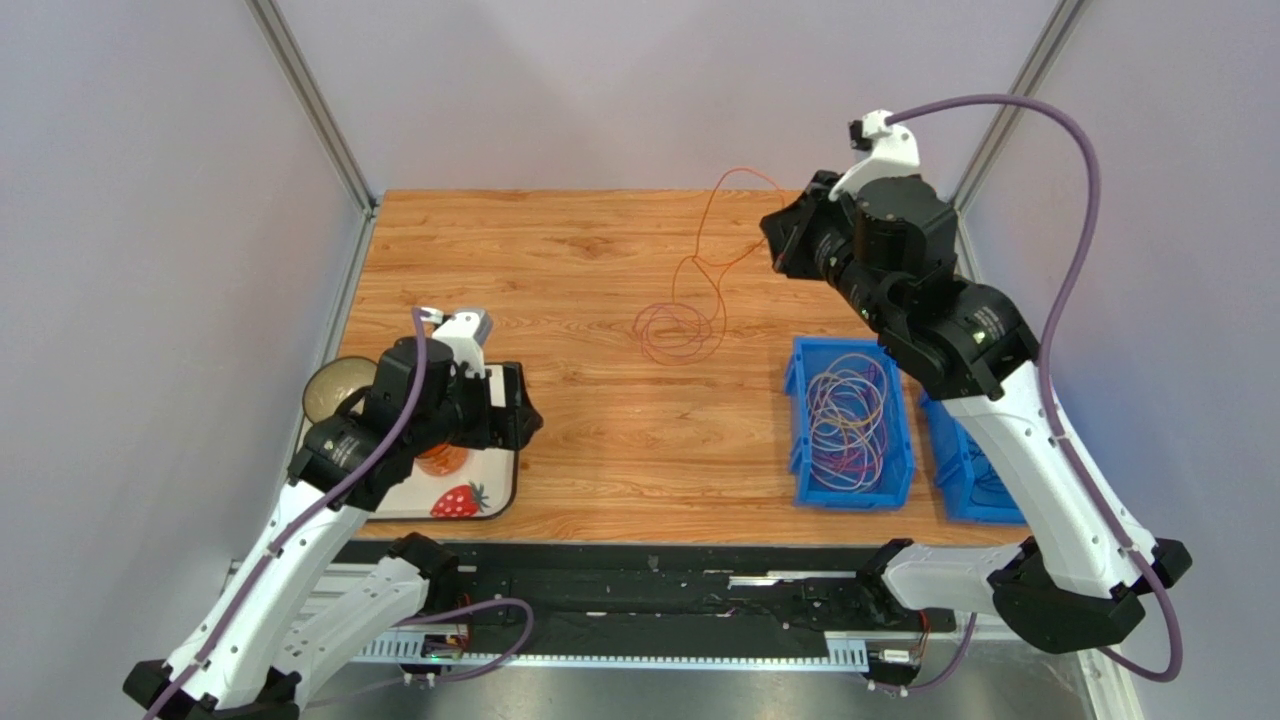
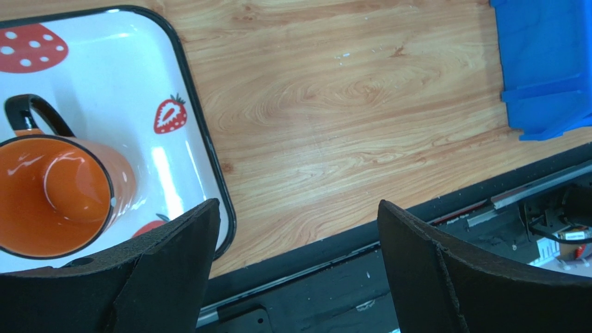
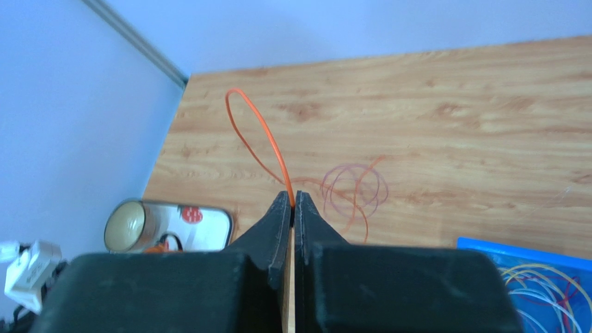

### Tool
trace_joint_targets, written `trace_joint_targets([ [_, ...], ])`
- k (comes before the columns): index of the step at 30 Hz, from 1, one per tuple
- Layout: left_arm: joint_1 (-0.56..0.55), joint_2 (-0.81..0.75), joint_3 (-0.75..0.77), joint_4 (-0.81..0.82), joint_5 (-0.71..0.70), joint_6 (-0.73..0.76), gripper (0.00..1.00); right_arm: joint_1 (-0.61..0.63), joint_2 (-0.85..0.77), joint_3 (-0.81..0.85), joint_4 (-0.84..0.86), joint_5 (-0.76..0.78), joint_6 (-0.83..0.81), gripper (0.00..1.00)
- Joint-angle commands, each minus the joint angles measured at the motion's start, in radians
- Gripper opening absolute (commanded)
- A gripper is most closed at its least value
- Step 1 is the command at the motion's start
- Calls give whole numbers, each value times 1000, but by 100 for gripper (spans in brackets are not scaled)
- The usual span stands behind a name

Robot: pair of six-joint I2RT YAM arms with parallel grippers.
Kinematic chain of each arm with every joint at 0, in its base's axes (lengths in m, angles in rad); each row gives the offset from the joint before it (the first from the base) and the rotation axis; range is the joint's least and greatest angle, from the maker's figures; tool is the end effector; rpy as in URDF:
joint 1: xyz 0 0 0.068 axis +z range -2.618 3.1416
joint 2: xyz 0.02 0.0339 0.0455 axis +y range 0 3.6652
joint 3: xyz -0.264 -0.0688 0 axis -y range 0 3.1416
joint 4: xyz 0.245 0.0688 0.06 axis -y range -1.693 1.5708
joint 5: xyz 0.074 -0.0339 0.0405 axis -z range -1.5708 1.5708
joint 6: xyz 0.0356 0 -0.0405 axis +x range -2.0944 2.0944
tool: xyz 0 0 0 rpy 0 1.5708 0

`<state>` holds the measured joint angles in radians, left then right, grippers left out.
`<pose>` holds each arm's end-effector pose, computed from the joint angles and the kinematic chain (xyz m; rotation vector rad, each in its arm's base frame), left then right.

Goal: Untangle the cables

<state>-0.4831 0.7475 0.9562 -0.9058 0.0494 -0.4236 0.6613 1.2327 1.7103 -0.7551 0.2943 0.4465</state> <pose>0.1211 -0.0655 0.3321 0.0959 2.3217 -0.5268 0.1850 0.1309 0.4988 0.0075 1.8659 0.5026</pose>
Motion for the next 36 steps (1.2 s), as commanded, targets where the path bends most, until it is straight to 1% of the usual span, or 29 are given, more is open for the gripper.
trace_joint_targets([
  [1,-5,-43,0,25,-48,9,91,-17,19,136,-53,161,-26,0],
  [6,-5,-14,-2,27,-48,11,91,-37,10,184,-64,261,-28,0],
  [9,-5,12,3,22,-48,11,90,-35,-13,183,-76,364,-41,0],
  [10,-5,15,4,19,-48,9,90,-37,-22,170,-76,426,-46,0],
  [12,-6,18,4,16,-48,6,89,-37,-55,158,-76,498,-63,0],
  [13,-8,13,3,16,-48,6,89,-38,-64,144,-76,566,-68,0],
  [19,-18,6,-2,19,-48,2,89,-45,-130,141,-69,796,-140,0],
  [25,-25,12,0,15,-48,-3,89,-49,-197,94,6,937,-228,0],
  [26,-25,12,0,13,-71,-3,89,-49,-206,85,19,954,-242,0],
  [30,-37,12,-2,13,-74,-6,89,-57,-252,20,118,1051,-328,0],
  [33,-43,16,-2,13,-74,-7,89,-101,-295,-43,149,1059,-344,0],
  [34,-45,18,-2,13,-74,-7,89,-138,-303,-69,152,1057,-342,0],
  [36,-49,23,-2,12,-75,-9,89,-172,-320,-87,154,1060,-345,0],
])
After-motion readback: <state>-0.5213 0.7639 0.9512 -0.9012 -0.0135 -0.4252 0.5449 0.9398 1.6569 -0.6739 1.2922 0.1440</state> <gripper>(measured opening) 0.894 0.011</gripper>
